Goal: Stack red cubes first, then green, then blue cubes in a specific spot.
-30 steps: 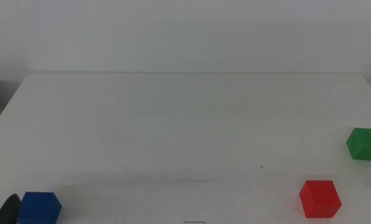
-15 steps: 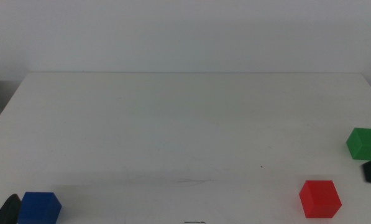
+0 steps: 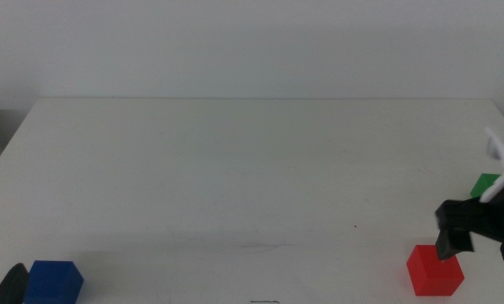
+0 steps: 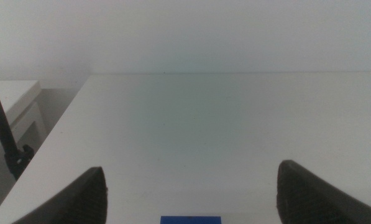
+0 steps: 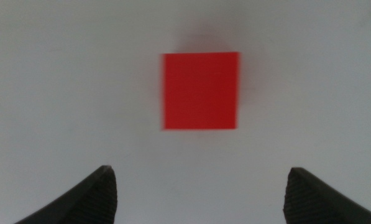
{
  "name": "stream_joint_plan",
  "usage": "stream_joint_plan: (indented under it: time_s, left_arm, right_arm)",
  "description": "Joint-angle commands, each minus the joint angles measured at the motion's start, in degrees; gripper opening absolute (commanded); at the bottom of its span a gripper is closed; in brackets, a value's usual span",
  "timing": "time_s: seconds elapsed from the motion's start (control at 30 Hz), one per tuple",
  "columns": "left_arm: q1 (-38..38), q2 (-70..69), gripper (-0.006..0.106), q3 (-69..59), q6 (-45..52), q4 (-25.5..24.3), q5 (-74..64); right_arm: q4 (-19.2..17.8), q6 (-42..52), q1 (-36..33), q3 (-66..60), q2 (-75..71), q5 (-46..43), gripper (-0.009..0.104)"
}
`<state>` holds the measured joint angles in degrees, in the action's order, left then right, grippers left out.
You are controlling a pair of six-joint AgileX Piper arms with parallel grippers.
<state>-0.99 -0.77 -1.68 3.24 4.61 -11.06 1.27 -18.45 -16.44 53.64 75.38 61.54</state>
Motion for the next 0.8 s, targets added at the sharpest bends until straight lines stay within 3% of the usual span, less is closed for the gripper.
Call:
stream_joint_plan:
  time_s: [0.0, 0.27, 0.6, 0.77]
  left_arm:
    - [-0.18, -1.12, 0.094, 0.22, -0.10, 0.65, 4.42]
    - [-0.18, -1.12, 0.094, 0.22, -0.10, 0.65, 4.42]
    - [-0.18, -1.12, 0.094, 0.22, -0.10, 0.65, 4.42]
    - [-0.18, -1.12, 0.094, 0.22, -0.10, 0.65, 4.42]
  right_arm:
    - [-4.21, -4.40, -0.57, 2.01, 1.79, -1.90, 0.089]
    - [-6.18, -4.60, -1.73, 2.01, 8.84, -9.84, 0.089]
    - [-6.56, -4.55, -1.79, 2.01, 14.31, -12.45, 0.088]
    - [-6.56, -4.40, -1.79, 1.89, 17.01, -12.85, 0.076]
